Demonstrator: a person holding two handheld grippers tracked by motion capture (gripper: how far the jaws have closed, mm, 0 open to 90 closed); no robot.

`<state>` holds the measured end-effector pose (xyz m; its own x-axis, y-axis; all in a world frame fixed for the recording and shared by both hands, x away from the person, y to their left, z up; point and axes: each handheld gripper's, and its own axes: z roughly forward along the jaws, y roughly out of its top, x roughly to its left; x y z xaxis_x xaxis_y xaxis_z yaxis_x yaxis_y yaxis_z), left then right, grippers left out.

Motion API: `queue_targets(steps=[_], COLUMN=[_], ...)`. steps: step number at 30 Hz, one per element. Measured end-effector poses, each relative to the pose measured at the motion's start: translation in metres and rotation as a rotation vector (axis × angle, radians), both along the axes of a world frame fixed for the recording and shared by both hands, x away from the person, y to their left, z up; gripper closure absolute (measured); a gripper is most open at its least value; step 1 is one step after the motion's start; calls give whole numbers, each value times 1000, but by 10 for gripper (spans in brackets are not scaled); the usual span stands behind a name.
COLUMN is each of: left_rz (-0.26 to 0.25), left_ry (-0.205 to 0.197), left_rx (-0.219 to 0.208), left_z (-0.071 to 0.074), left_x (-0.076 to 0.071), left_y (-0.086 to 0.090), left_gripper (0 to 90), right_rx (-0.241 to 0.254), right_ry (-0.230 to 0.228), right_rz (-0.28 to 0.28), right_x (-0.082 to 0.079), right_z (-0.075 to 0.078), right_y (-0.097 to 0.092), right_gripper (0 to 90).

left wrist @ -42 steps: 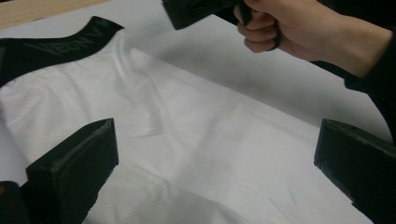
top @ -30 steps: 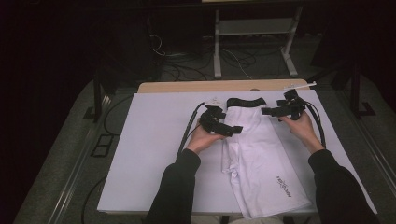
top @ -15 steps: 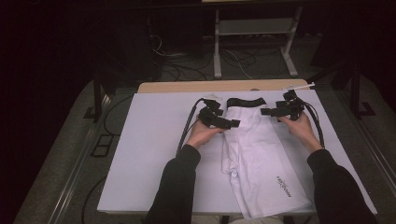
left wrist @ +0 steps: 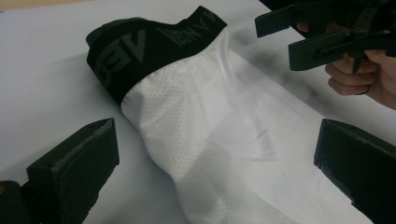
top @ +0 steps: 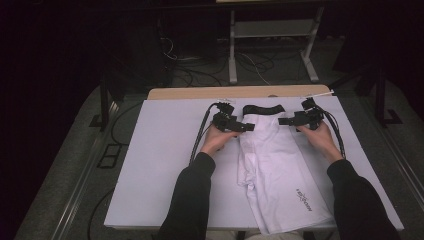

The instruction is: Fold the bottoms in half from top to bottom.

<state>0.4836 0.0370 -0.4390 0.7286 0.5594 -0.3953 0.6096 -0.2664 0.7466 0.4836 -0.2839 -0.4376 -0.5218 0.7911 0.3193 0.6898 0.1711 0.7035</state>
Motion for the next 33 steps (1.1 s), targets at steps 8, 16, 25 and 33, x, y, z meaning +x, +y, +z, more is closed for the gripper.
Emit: queue_targets(steps=[8,16,25,33], left_rz=[28,44,36,38], left_ry=[33,57,90,109], left_rx=[-6,-2,-18,-32], left_z=[-11,-16,-21,-23], left_x=[7,14,16,17], left_y=[3,6,9,10], left_gripper=[0,0,73,253], right_rx=[4,16,36,27], right_ry=[42,79,118,139], right_rz=[3,2,38,51], right_x=[3,5,6,6], right_z=[-5,-9,-12,-14], right_y=[-4,-7,-6,-3], right_gripper=[23,38,129,300])
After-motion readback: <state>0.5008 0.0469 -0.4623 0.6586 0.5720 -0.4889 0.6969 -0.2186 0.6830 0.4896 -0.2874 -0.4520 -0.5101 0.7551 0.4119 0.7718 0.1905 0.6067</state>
